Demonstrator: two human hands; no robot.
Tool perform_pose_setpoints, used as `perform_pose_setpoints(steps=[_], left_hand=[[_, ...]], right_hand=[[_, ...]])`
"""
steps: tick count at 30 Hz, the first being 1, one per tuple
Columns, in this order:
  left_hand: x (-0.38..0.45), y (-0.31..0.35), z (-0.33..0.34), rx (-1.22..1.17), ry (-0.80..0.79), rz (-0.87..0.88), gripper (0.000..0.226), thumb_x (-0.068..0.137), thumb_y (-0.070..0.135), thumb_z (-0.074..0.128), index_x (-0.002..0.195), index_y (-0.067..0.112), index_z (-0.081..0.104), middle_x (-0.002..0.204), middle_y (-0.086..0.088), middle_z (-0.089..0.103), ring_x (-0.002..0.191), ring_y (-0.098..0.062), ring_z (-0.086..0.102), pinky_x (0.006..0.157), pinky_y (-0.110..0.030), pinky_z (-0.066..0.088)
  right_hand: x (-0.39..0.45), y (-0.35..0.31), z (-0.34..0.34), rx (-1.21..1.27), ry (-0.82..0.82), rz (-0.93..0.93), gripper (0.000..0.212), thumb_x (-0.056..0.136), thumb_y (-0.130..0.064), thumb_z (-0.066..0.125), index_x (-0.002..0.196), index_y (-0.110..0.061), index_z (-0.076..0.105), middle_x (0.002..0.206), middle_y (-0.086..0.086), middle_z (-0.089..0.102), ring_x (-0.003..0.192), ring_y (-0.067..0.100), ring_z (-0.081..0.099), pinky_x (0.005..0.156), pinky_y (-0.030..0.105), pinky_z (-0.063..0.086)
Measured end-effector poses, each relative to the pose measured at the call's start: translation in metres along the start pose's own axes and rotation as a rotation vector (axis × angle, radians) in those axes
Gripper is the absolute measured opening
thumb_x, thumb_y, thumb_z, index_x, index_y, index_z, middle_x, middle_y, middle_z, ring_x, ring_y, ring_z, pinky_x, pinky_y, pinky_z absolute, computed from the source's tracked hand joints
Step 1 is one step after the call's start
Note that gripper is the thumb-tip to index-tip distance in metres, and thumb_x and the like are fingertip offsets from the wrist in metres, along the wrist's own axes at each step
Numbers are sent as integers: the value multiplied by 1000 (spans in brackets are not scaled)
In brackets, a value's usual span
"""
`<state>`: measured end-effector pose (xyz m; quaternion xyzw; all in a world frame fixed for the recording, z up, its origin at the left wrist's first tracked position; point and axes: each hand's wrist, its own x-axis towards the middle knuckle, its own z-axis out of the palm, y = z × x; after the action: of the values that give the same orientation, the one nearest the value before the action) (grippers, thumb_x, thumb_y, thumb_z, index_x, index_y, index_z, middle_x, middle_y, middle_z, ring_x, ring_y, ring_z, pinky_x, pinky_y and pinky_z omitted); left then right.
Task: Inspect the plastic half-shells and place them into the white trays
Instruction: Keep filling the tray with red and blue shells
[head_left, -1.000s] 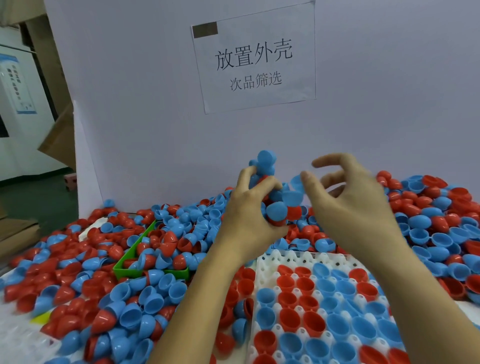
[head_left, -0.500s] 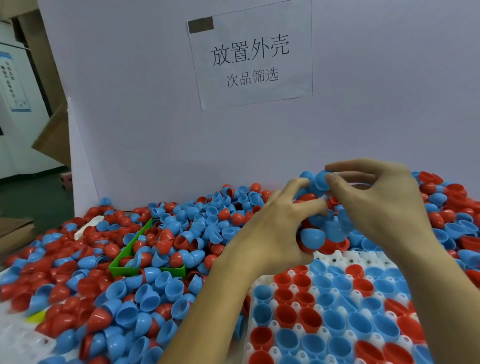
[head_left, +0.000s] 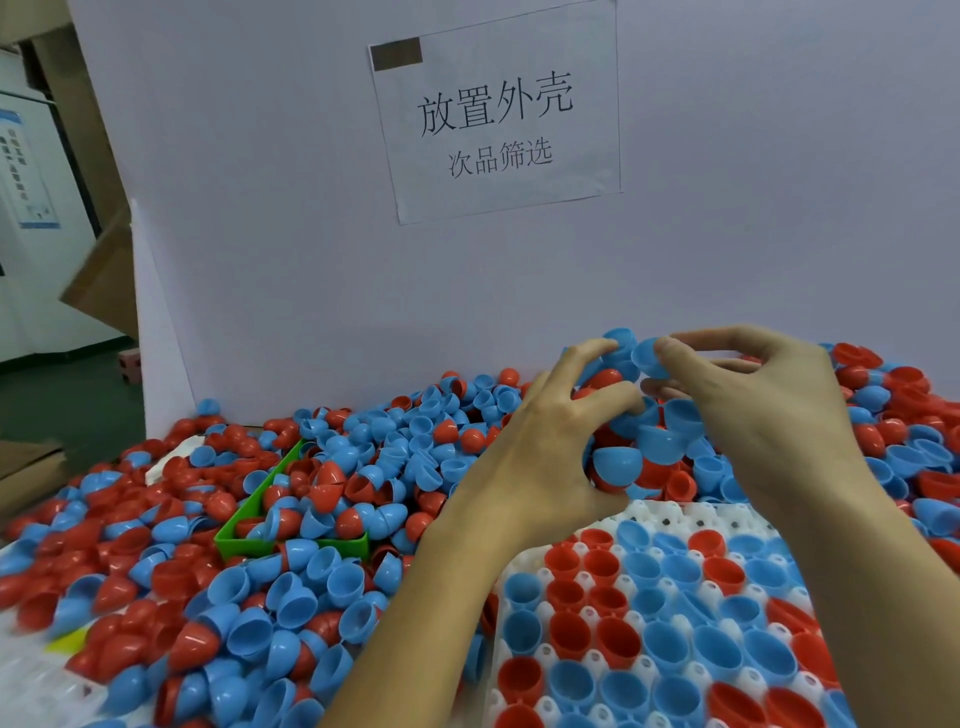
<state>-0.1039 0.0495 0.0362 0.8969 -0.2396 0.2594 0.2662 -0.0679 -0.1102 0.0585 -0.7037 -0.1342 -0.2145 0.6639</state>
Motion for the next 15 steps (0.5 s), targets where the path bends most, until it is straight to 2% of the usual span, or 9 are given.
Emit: perform_pose_setpoints(steps=[5,11,15], left_hand=[[0,-1,2,9,15,14,53,71,12,86,116,20,58,149,15,20,126,-23,47,93,-44,55],[-1,-2,2,-1,37,20,52,70,13,85,114,20,58,132,15,23,104,-15,51,86,-34,58],[-1,-2,2,-34,7,21,55,69,13,86,115,24,57,129,15,26,101,-14,53,87,-33,57]], right_hand=[[-1,-1,-1,67,-10,50,10,88,-29,72,94,-21,69,69,-9,73,65,1,71,45,8,46],[-1,-2,0,108,-61,93,8,89,-25,71,94,-19,68,65,-21,69,62,-3,69,44,7,45],[-2,-2,0,180,-102,129,11,89,-24,72,99,-23,68,74,-10,74,69,7,74,50,14,53]])
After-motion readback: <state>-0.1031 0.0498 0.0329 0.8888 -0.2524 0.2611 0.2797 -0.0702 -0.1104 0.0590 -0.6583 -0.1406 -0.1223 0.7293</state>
